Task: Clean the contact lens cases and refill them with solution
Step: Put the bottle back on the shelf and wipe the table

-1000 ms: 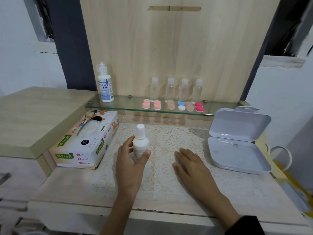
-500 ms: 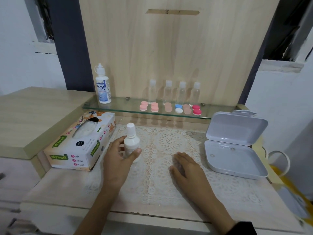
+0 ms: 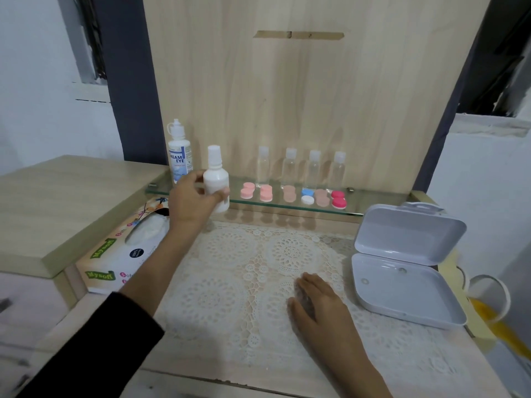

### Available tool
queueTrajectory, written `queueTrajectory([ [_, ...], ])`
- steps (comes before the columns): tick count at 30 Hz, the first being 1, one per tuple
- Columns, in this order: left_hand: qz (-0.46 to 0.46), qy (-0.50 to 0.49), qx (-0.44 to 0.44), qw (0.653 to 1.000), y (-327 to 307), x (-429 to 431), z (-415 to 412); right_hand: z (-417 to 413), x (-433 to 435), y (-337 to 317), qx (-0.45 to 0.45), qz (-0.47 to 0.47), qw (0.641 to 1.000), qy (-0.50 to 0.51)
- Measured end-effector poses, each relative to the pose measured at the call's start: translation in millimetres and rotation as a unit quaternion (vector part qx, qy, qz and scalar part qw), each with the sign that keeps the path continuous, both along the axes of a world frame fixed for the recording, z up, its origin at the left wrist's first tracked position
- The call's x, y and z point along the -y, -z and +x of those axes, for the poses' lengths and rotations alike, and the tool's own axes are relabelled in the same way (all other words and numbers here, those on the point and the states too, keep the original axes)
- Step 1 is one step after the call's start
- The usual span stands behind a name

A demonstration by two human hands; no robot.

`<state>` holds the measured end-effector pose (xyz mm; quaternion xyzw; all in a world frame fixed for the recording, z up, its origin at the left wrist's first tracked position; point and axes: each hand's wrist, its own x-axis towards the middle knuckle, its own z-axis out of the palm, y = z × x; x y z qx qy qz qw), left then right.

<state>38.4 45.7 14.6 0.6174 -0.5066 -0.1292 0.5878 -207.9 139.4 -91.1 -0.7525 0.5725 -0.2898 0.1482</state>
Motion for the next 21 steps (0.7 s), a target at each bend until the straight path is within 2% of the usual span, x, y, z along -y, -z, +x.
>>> queueTrajectory([
  [5,0.012,-0.016,0.040,0.999,-18.4,33.1,1.5,-0.9,1.7,1.3,-0.004,0.003,1.000,-0.005],
  [21,0.089,-0.048,0.062,0.993,-24.7,77.6,-2.9,-0.5,5.1,-2.5,-0.007,0.000,1.000,-0.013],
])
